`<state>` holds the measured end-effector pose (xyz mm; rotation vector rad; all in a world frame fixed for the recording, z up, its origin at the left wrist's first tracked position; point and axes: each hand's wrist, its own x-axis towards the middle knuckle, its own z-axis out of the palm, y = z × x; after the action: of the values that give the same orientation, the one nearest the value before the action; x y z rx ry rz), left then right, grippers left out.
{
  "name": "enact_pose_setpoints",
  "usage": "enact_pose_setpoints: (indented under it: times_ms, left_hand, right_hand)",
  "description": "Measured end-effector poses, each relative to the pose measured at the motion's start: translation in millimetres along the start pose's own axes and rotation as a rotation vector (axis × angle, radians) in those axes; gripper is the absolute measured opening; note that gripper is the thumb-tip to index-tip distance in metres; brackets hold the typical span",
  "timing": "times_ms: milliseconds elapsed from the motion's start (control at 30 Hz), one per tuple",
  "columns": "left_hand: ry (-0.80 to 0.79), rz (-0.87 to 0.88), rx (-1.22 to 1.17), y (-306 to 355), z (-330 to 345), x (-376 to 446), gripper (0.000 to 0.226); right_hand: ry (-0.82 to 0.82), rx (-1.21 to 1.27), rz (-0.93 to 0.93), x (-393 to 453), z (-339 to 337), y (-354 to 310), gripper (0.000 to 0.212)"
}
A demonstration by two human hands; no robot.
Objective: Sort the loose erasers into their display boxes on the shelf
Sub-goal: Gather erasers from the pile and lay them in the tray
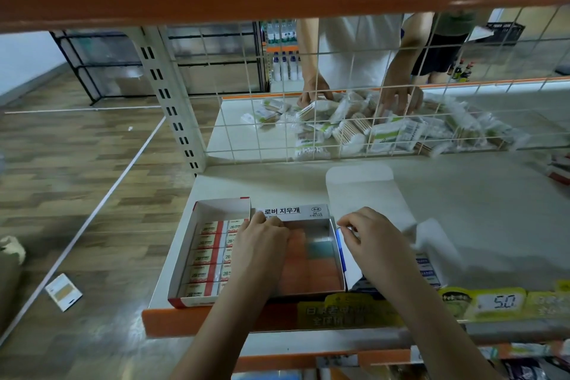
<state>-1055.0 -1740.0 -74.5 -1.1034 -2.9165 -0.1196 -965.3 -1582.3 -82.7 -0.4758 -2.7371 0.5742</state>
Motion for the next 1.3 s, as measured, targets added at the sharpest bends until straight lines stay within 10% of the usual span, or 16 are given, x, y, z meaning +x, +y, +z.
enact_pose_setpoints:
  times_ms: [467,1300]
  left_hand:
    - [0.043,0.186,-0.115,46,-48,37,0.037]
    - [-0.193,0.678,-0.042,456,7,165,0.056]
  right_hand:
    - [-0.080,-0.136,-0.165,36,-60,34,0.035]
    - [-0.004,-0.231,0.457,-60,-228,370,0.040]
